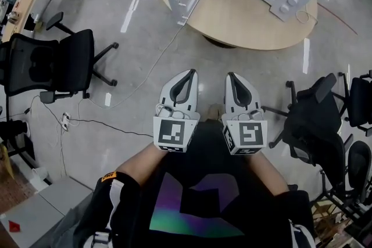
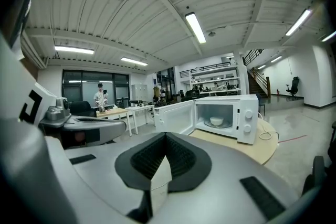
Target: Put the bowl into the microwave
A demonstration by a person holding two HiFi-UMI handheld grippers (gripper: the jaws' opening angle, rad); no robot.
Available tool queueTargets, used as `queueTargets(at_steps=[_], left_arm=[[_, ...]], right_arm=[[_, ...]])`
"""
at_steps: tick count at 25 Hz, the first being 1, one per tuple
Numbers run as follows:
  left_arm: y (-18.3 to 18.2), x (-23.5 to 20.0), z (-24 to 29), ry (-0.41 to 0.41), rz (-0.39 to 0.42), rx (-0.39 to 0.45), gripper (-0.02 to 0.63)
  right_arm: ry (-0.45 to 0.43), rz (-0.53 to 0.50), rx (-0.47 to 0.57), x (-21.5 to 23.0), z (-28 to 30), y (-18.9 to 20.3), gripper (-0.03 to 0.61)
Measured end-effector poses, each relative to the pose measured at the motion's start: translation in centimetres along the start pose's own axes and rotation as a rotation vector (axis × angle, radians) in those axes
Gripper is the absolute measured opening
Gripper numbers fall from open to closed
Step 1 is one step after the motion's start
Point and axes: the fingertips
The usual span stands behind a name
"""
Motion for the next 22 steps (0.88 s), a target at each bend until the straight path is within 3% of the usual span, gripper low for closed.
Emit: queueTargets(at_steps=[22], left_arm=[[0.8,1.6,1.1,0.191,0.023,-0.034,0.043]], right_arm=[[0.112,0.033,-0.031,0.3,-1.5,1.3,0.015]])
Point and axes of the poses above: the fingertips, and each gripper's own axes: z forward along the fingers, x to its right, y out of its underside, and after that the axes turned 14 degrees about y, right-handed
